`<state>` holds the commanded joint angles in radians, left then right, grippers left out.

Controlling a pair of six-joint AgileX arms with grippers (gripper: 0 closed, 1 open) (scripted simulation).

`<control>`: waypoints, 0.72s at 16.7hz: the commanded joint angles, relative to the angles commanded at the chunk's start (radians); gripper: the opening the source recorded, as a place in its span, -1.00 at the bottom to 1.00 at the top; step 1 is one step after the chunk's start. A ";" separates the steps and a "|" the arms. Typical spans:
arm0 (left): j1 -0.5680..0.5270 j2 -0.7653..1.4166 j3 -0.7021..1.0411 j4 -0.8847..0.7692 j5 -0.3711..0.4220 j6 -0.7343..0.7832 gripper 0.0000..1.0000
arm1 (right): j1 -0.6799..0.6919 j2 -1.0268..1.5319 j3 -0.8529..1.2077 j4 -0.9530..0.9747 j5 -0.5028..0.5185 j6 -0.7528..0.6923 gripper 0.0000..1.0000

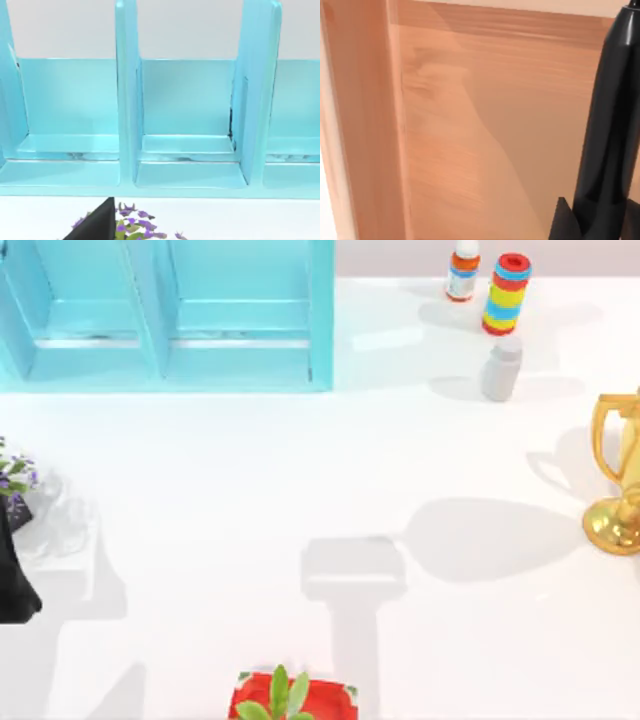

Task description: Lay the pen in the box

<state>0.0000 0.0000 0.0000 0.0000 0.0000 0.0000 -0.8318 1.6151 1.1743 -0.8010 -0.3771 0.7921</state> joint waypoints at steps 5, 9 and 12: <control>0.000 0.000 0.000 0.000 0.000 0.000 1.00 | -0.011 0.004 -0.013 -0.002 0.000 -0.005 -1.00; 0.000 0.000 0.000 0.000 0.000 0.000 1.00 | 0.031 0.003 -0.051 0.063 0.015 0.030 -1.00; 0.000 0.000 0.000 0.000 0.000 0.000 1.00 | 0.092 0.004 -0.114 0.159 0.012 0.087 -1.00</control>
<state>0.0000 0.0000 0.0000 0.0000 0.0000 0.0000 -0.7397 1.6196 1.0601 -0.6420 -0.3653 0.8792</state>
